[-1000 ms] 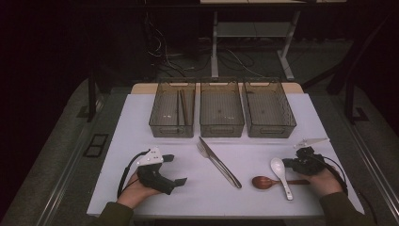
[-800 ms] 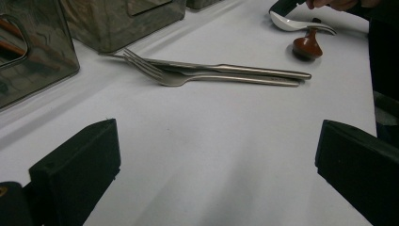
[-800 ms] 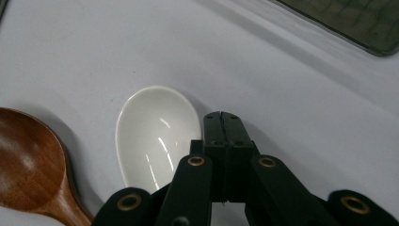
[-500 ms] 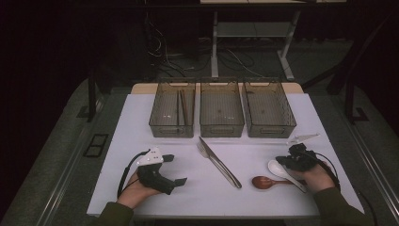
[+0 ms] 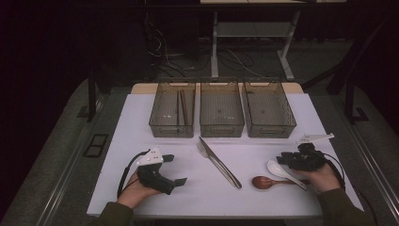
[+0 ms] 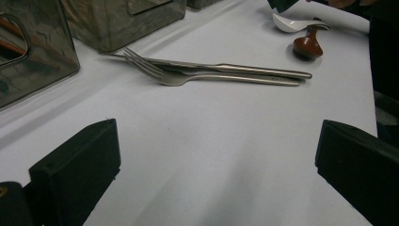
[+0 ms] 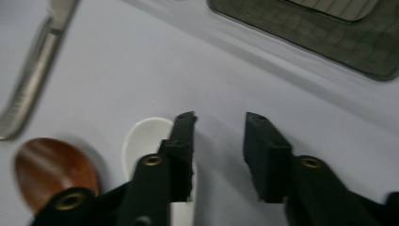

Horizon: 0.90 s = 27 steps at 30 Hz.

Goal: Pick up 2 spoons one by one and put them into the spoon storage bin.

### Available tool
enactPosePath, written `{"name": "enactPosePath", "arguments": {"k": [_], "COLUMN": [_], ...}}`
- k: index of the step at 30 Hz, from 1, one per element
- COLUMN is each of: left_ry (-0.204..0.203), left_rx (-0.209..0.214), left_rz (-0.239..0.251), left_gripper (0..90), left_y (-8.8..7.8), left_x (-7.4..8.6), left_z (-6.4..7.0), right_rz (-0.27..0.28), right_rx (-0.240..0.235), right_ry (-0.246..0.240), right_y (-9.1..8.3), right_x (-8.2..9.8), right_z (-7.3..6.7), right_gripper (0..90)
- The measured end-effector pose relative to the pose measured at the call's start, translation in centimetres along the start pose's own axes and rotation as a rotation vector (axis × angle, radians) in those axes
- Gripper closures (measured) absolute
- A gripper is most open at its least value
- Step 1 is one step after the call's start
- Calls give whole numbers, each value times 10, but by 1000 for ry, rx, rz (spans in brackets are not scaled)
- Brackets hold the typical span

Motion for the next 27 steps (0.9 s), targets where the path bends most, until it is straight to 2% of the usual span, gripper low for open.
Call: {"name": "enactPosePath", "arguments": {"k": [2,4,12,20,22,24,26,27], "left_ry": [0,1,3,0,0,-1,0,0], "left_rx": [0,0,0,0,1,1,1,0], "left_rz": [0,-3,-6,-5,-6,-9,-9,-9], "left_gripper": [0,0,0,0,0,0,0,0], "left_y": [0,0,0,1,1,1,1,1], "left_x": [0,0,1,1,1,1,1,1], "left_z": [0,0,-1,-1,-1,0,0,0], "right_rz": [7,-2,-31,-75,-77,-81,-87,-90], "right_rx": [-28,-42,-71,-63,-51,-40,-30,-34], "right_ry": [4,-22,-68,-124,-152,-148,-167,-174], "right_y": [-1,-1,3,10,10,11,11,11], "right_x": [3,7,13,19,19,19,20,20], "right_z": [-4,-7,-18,-24,-25,-25,-26,-27], "right_gripper": [517,488,473,478,474,476,494,531]}}
Point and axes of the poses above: each handheld gripper's, and its own axes: y roughly forward along the jaws, x roughly out of its underside, z roughly to its right, the point moved 10 cm from there along y, roughly forward along the jaws, and after that the axes turned 5 degrees about z, right-handed, at the moved point
